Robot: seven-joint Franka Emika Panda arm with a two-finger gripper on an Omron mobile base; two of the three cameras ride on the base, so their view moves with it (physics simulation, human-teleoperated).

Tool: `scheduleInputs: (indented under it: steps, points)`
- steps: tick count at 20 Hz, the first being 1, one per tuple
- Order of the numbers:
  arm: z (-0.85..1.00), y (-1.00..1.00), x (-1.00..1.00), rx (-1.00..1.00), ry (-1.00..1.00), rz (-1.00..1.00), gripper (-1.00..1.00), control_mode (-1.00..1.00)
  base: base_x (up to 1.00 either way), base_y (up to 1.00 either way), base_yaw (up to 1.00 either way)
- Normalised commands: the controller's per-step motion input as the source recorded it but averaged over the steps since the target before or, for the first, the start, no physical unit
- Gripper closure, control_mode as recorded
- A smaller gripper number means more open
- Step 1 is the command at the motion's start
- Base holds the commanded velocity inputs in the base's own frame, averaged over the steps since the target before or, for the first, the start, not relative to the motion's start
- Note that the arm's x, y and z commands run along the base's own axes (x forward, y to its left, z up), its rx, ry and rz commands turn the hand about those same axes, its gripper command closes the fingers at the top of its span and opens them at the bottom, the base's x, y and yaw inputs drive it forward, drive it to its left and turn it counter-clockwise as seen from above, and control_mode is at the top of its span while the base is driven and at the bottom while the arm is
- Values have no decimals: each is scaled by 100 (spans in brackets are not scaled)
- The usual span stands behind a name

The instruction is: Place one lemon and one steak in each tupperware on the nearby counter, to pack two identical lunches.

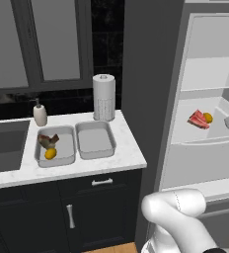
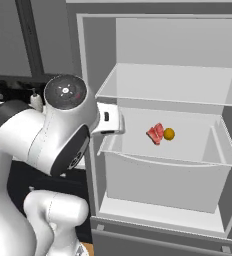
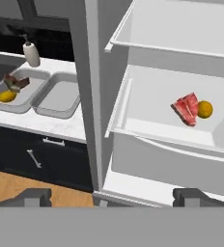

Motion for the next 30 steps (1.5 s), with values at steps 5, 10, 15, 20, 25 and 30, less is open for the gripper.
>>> scheduleInputs:
  steps: [5,10,15,20,25,30]
  points:
    - [-19,-47,33,25,0,0,-100,-100,0,0,0]
    - [-23,-39,47,13,0,0,-100,-100,0,0,0]
    - [-14,-8,40,0,0,0,-100,-100,0,0,0]
    - [-29,-2,9,0,0,-1,-100,-100,0,0,0]
    - [-32,-15,39,1,2,-2,-100,-100,0,0,0]
    - [-8,-17,72,1,5,0,-100,-100,0,0,0]
